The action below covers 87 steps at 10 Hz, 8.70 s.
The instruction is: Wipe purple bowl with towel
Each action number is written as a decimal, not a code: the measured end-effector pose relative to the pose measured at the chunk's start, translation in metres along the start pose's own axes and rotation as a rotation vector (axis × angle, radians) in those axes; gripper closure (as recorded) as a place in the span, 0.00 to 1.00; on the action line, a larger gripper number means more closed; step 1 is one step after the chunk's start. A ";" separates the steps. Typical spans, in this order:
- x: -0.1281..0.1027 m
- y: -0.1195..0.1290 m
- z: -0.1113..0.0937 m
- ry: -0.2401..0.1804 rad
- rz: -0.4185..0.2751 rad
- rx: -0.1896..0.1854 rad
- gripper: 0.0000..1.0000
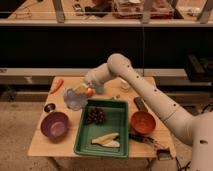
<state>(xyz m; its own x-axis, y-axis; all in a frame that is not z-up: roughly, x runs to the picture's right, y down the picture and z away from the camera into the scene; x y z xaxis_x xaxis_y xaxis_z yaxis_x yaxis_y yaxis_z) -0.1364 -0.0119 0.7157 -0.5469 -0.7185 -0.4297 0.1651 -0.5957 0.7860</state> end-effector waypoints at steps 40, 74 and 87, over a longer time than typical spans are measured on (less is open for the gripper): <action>-0.078 -0.088 0.228 -0.458 -0.450 0.236 1.00; -0.126 -0.051 0.207 -0.627 -0.344 0.136 1.00; -0.051 -0.065 0.220 -0.587 -0.496 0.111 1.00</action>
<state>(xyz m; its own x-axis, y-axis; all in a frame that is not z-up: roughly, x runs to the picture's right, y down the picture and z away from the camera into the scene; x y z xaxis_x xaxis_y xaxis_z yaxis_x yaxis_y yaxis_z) -0.2998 0.1428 0.7840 -0.8858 -0.0506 -0.4613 -0.2789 -0.7364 0.6164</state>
